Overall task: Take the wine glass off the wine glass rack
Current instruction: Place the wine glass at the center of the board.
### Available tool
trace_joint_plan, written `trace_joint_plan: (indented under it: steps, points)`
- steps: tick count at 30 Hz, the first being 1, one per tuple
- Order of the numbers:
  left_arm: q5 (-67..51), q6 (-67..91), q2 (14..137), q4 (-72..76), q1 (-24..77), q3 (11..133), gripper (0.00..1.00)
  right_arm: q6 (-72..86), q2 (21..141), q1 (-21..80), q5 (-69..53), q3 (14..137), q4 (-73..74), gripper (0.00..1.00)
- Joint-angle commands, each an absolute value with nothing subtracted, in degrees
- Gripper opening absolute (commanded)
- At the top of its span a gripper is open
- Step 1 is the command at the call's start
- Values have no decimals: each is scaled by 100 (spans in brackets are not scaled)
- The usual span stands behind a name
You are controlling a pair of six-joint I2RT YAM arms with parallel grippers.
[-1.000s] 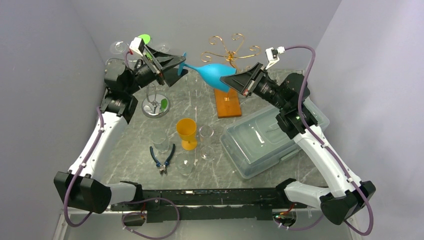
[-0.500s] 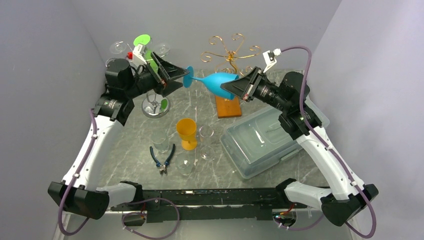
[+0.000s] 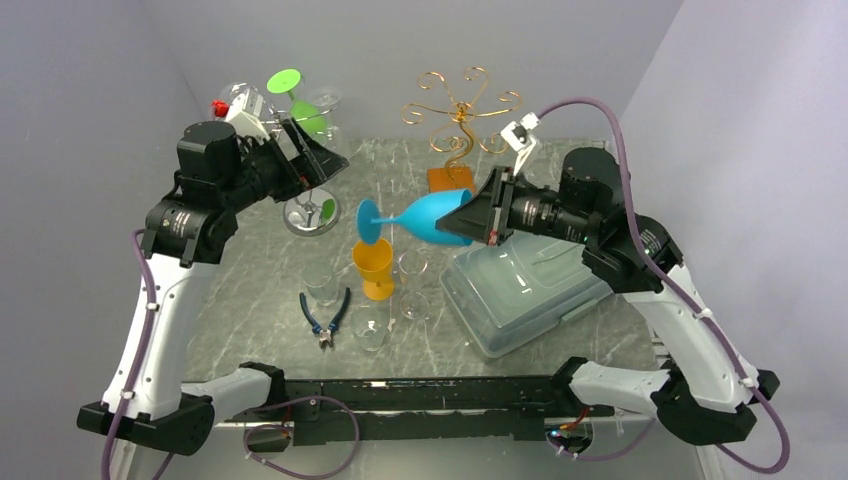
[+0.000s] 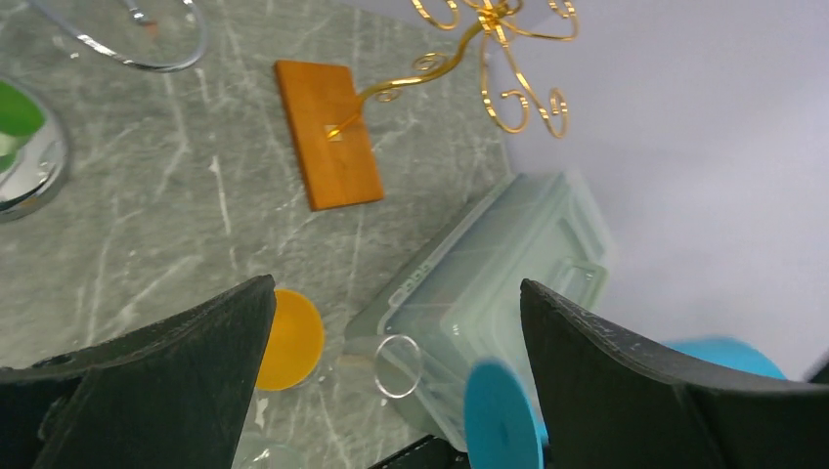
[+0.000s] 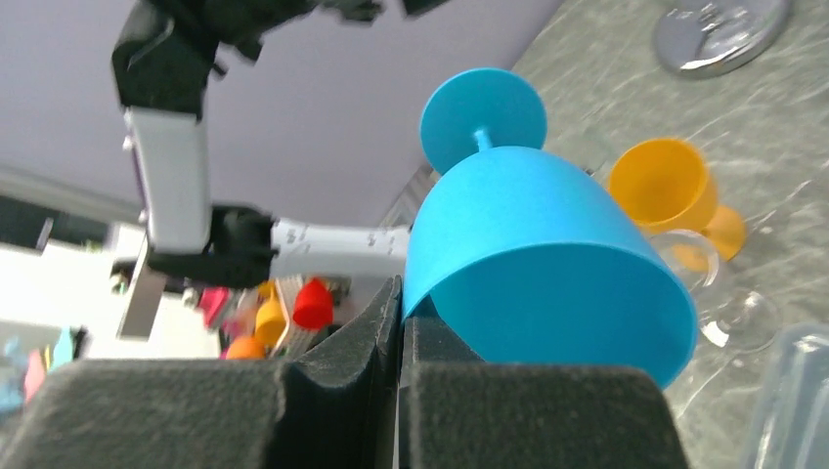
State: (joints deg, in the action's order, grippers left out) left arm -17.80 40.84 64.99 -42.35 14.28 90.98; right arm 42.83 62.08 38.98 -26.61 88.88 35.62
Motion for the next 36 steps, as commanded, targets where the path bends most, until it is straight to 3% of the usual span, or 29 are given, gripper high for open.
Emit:
trace_joint_plan:
  steps: [1, 7, 12, 22, 36]
  points:
    - [-1211, 3410, 6415, -4894, 1433, 9454, 100, 3576, 6581, 4646, -2139, 9835, 5226, 0]
    - [-743, 3130, 6293, -5245, 1432, 9643, 100, 3123, 6940, 5159, -1382, 10624, 6767, 0]
    - [-487, 3038, 6219, -5375, 1433, 9702, 99, 3018, 7090, 5654, -993, 10428, 7183, 0]
    - [-193, 2984, 6071, -5396, 1433, 9625, 100, 3245, 7571, 7121, 558, 9527, 7107, 0]
    - [-118, 2979, 5872, -5353, 1433, 9473, 99, 3270, 8439, 7371, 994, 8200, 5887, 0]
